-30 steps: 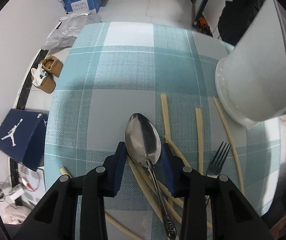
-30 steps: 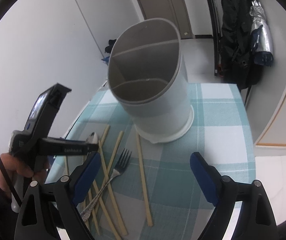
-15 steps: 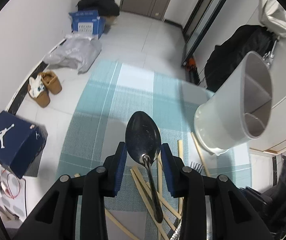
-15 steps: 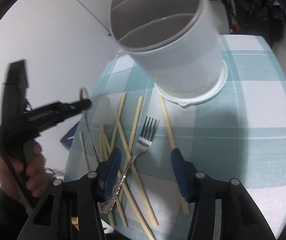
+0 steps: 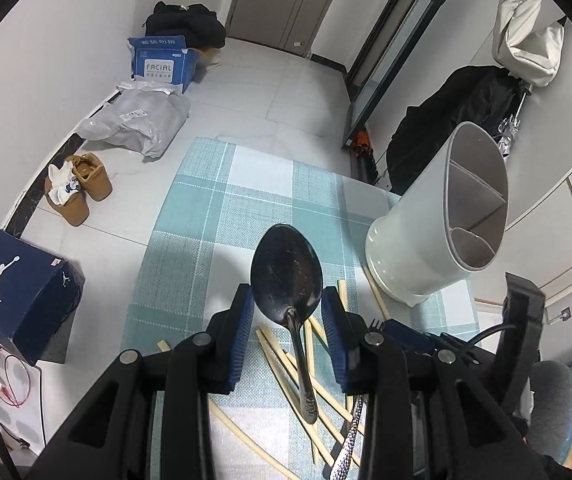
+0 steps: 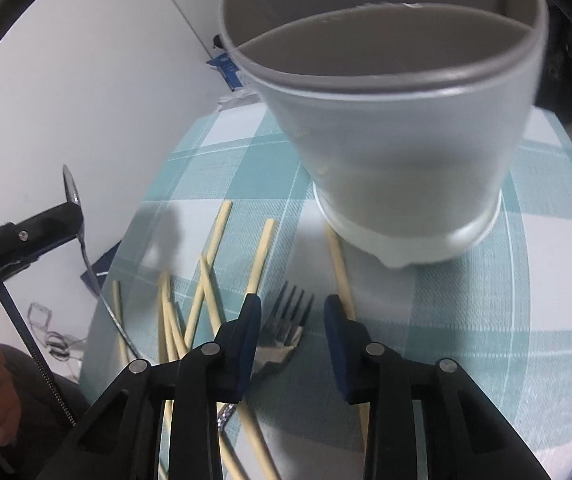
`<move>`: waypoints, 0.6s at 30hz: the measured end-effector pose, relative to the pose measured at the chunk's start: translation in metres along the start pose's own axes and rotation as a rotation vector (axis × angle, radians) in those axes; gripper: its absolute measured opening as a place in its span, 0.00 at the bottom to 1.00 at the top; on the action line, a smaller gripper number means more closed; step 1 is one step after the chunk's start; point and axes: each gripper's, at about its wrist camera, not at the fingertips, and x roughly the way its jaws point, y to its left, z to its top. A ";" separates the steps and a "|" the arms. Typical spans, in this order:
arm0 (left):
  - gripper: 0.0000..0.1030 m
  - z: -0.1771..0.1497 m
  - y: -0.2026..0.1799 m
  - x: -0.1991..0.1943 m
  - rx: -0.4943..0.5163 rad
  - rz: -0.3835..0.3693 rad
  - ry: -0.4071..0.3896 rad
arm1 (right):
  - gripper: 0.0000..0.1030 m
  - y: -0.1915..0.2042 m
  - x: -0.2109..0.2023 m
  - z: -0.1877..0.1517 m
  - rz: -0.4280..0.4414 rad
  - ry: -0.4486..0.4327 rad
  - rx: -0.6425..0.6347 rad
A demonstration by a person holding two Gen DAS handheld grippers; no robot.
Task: Organize utensils
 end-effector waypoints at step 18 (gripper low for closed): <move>0.28 -0.007 -0.016 -0.018 0.063 0.005 -0.039 | 0.01 0.016 -0.060 -0.013 -0.014 -0.172 -0.104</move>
